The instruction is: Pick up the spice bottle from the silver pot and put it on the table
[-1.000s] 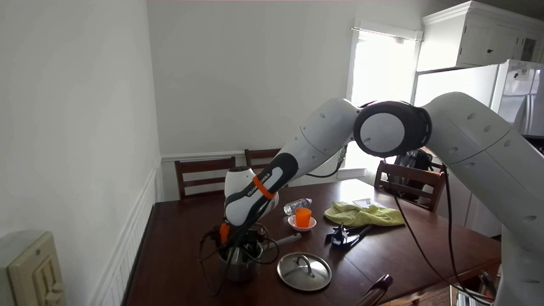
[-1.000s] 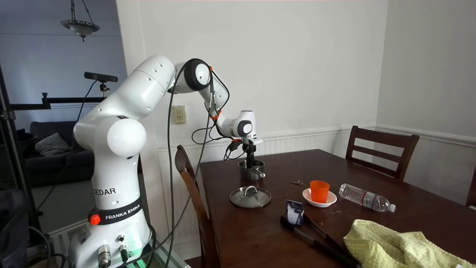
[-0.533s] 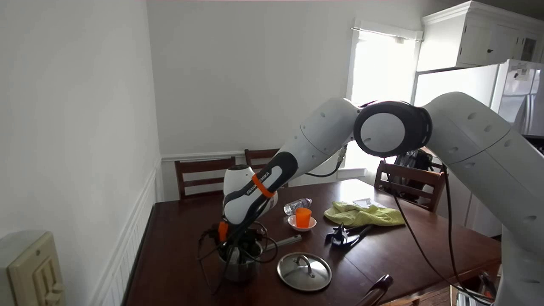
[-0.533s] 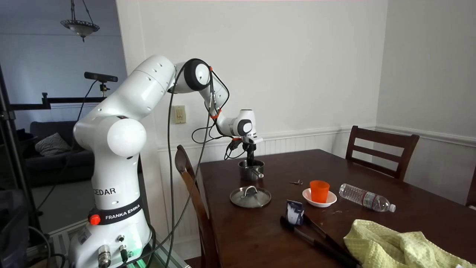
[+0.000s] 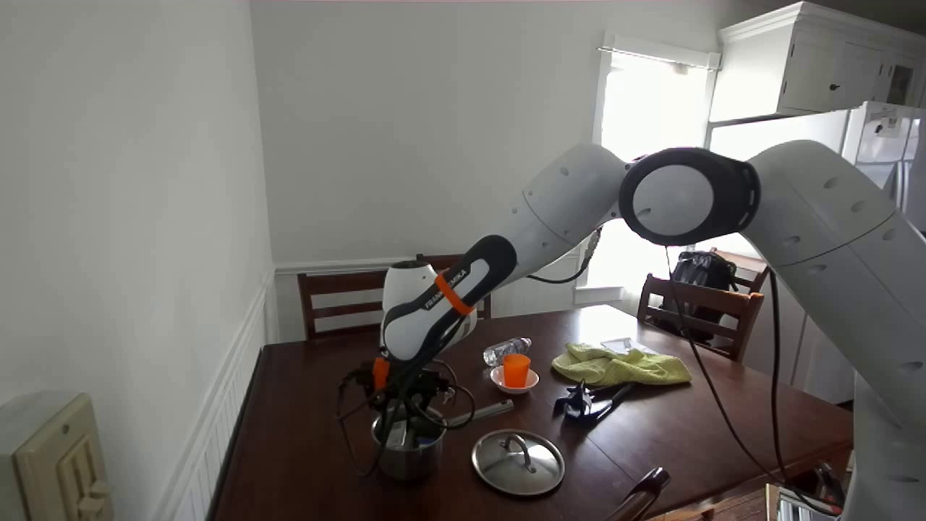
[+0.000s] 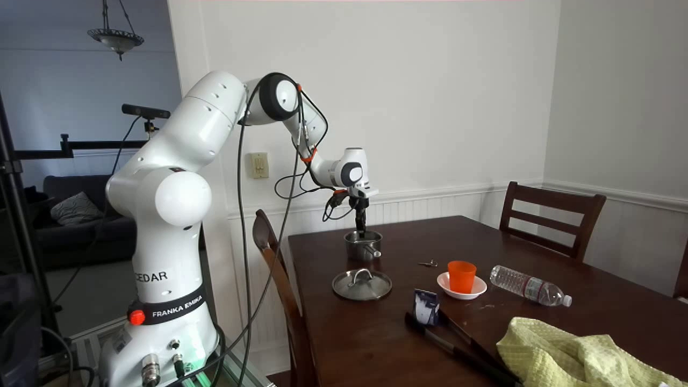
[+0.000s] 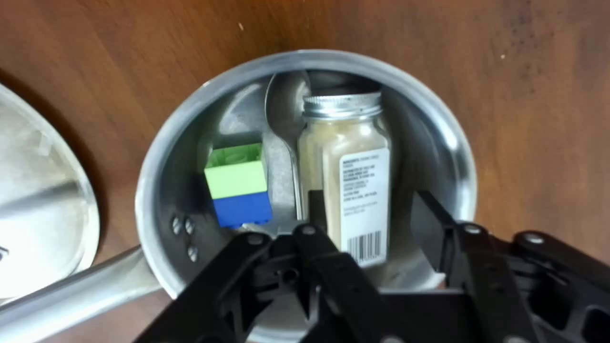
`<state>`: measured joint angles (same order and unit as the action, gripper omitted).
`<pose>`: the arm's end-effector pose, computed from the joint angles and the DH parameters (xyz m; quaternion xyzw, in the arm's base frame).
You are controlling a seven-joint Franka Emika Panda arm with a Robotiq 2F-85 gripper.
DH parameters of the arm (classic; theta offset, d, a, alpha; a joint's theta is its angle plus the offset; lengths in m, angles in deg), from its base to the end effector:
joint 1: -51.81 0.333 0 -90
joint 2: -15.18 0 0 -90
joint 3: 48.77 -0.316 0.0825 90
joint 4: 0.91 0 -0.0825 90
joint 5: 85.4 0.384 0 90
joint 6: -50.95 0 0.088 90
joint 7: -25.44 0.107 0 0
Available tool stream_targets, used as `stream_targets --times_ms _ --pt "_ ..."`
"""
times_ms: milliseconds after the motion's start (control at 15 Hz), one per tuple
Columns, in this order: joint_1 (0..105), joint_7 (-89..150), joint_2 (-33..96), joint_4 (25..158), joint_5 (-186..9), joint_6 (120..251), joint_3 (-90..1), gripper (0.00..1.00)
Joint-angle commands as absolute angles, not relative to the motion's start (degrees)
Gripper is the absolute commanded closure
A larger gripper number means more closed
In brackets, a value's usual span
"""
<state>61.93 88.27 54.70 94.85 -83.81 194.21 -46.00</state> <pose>0.6894 0.0929 0.2162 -0.8810 0.4678 -0.0607 0.0354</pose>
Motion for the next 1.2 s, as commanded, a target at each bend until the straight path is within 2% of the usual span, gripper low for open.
stream_targets --times_ms 0,133,200,267,467,533,600,733,1133 --pt "64.1 91.0 41.6 105.4 -84.9 193.4 -43.2 0.74" --pt "63.5 91.1 36.1 108.2 -84.8 190.7 -43.4 0.74" --pt "62.4 89.5 35.0 108.3 -83.5 188.0 -44.6 0.42" --pt "61.2 87.3 34.5 108.8 -81.8 187.2 -46.1 0.23" --pt "60.9 89.0 34.8 111.1 -82.8 187.5 -45.8 0.03" --pt "61.2 90.9 35.1 112.0 -83.9 188.2 -45.1 0.0" --pt "61.2 89.5 35.6 109.0 -83.8 186.2 -45.8 0.14" --pt "61.0 89.7 36.1 110.6 -83.8 186.9 -45.6 0.0" --pt "59.8 88.1 41.1 108.5 -81.4 191.7 -46.3 0.0"
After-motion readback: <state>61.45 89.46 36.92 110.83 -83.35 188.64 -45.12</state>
